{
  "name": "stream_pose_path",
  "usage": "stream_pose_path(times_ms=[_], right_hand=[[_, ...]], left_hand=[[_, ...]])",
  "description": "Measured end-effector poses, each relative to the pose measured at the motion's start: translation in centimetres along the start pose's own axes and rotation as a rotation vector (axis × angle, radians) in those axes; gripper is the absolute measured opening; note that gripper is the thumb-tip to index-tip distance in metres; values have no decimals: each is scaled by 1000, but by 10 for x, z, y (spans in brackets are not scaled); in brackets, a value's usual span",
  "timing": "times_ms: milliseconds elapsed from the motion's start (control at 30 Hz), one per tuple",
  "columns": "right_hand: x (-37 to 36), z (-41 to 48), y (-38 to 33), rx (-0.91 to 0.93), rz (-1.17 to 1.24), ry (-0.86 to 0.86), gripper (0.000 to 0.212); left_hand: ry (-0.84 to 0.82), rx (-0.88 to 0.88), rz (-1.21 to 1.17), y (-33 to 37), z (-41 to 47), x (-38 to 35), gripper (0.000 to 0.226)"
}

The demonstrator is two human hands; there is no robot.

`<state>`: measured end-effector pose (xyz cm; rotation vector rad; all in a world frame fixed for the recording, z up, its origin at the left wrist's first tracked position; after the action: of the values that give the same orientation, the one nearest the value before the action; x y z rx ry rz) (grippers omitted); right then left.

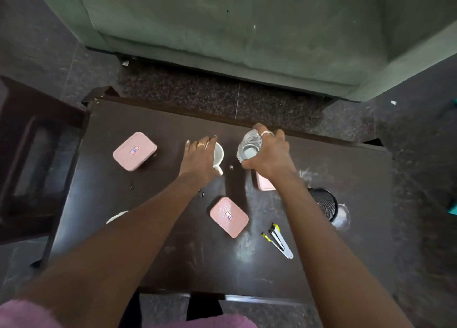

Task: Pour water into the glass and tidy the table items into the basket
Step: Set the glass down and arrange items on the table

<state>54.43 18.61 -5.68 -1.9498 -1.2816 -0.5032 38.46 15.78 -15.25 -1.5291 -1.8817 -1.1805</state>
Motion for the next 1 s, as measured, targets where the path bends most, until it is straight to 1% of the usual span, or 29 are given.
stream_pose_path(times_ms=[100,200,267,367,500,667,767,800,867,933,1000], right_hand=[[-5,14,-3,27,-4,-26,87],[-12,24,-8,38,-26,-47,86],[-18,28,-10,36,-29,-66,90],[-27,32,-12,20,-39,-73,92],[-35,34,-13,10,-50,-60,93],[-39,37,-12,20,-77,-60,94],[-41,40,-11,18,-78,-73,93],[-41,40,-10,16,-76,-77,93],[-42,41,-9,14,-64,-75,93],[-43,42,-9,14,-47,-68,93],[-42,41,-9,19,-37,-70,93]], left_hand=[[34,28,-52,-4,0,1,86],[82,91,-70,-9,-6,1,81],[110,148,-96,-13,-10,1,81],[106,197,-116,-18,-15,4,80],[100,203,-136,-24,-19,5,79],[137,243,-187,-26,-23,3,78],[113,246,-174,-24,-25,2,81],[119,247,-155,-21,-25,2,84],[188,220,-136,-15,-29,3,87],[292,137,-158,-4,-34,4,85],[358,19,-210,8,-39,3,81]])
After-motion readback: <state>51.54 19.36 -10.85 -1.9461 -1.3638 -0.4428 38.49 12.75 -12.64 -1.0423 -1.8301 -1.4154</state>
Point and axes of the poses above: each hand's wrist, its own z-axis towards the middle knuckle, its own x-axis out of the back of the hand, y = z × x, the point moved 1 cm from there along z, towards the middle knuckle, and after that the axes turned 13 degrees about -y, right-handed, at the moved point
